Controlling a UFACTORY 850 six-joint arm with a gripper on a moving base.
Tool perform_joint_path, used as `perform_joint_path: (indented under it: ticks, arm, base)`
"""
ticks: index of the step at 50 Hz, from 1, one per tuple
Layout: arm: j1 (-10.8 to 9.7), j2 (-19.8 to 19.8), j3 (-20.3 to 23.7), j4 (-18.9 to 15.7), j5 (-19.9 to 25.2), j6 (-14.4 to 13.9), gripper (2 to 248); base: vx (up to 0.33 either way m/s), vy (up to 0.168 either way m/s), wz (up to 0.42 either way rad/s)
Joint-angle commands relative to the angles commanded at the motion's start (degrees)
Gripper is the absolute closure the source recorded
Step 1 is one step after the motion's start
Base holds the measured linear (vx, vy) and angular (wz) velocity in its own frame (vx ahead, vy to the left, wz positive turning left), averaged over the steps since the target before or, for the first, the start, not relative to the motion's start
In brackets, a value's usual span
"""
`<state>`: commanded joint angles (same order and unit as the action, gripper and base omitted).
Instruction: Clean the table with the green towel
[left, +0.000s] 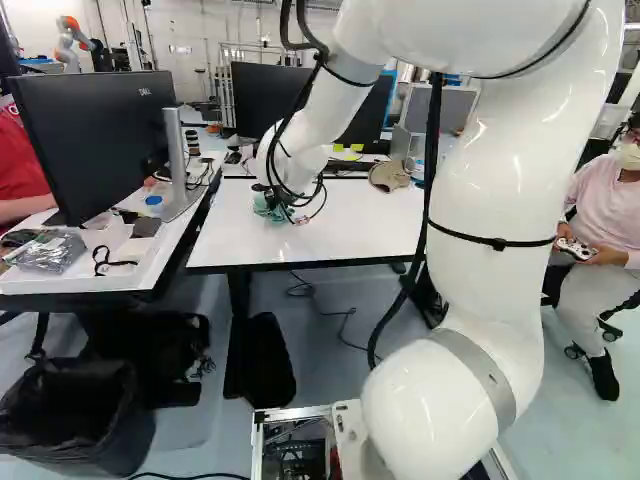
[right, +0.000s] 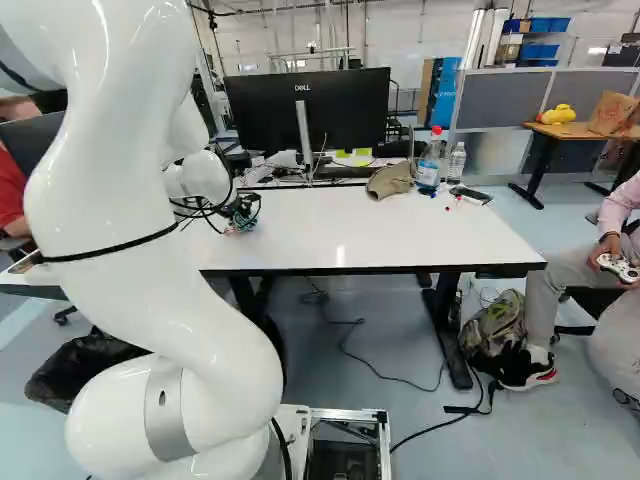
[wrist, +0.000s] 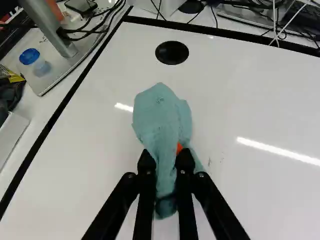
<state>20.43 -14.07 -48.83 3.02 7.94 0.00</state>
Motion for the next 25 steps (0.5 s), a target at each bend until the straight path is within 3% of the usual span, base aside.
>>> perform_joint_path:
  ticks: [25]
  arm:
    - [0.00, 0.00, 0.00, 0.00, -1.81, 0.00, 202]
  base:
    - [0.000, 0.000, 0.000]
